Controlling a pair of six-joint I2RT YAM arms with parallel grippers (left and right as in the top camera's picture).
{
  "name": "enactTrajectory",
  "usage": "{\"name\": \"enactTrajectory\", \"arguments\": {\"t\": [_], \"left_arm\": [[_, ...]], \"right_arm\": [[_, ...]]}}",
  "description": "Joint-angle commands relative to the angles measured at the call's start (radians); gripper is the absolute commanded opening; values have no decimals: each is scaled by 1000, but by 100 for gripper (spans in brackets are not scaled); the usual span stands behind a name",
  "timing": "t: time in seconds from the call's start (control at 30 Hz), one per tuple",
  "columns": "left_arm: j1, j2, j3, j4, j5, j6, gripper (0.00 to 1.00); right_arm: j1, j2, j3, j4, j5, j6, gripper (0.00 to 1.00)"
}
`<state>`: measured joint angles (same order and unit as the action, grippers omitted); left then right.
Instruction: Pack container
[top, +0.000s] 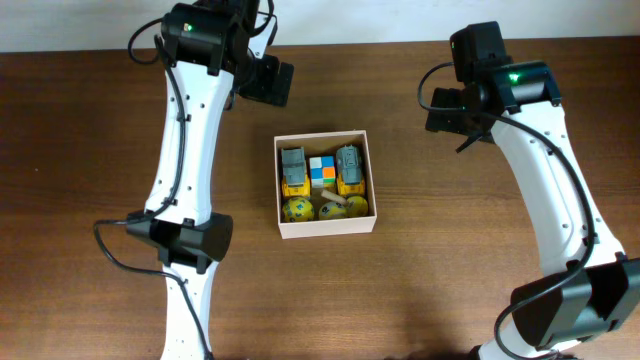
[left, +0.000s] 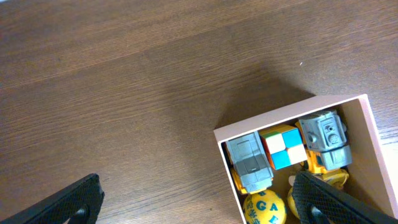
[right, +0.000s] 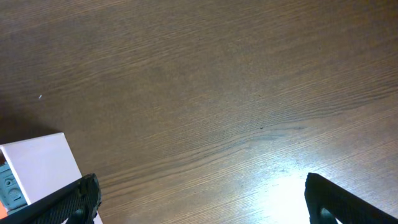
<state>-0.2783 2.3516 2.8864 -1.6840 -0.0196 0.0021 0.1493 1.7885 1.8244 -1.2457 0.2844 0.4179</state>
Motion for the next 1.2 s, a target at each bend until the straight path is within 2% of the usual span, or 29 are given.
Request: {"name": "enactTrajectory", "arguments": {"t": [0.0,0.23,0.37,0.47,0.67,0.97,1.17], "left_arm": [[-24,-119,13,-3,-18,-1,99],[-51,-306,12,124,-116,2,99],[-50,-447,-44,274,-120,6,99],[-45,-544,-150,401,-121,28,99],[-23,-762,-516,693,-120,44,99],[29,-1114,-1240,1207,-117,44,99],[69,-1312,-1635,1471,-117,43,99]], "right_arm": [[-5,5,-2,1,12,6,99],[-5,5,-2,1,12,6,99],[-5,5,-2,1,13,6,99],[-5,5,-2,1,13,6,99],[-5,5,-2,1,13,6,99],[-5,5,-2,1,12,6,99],[-5,5,-2,1,13,6,99]]}}
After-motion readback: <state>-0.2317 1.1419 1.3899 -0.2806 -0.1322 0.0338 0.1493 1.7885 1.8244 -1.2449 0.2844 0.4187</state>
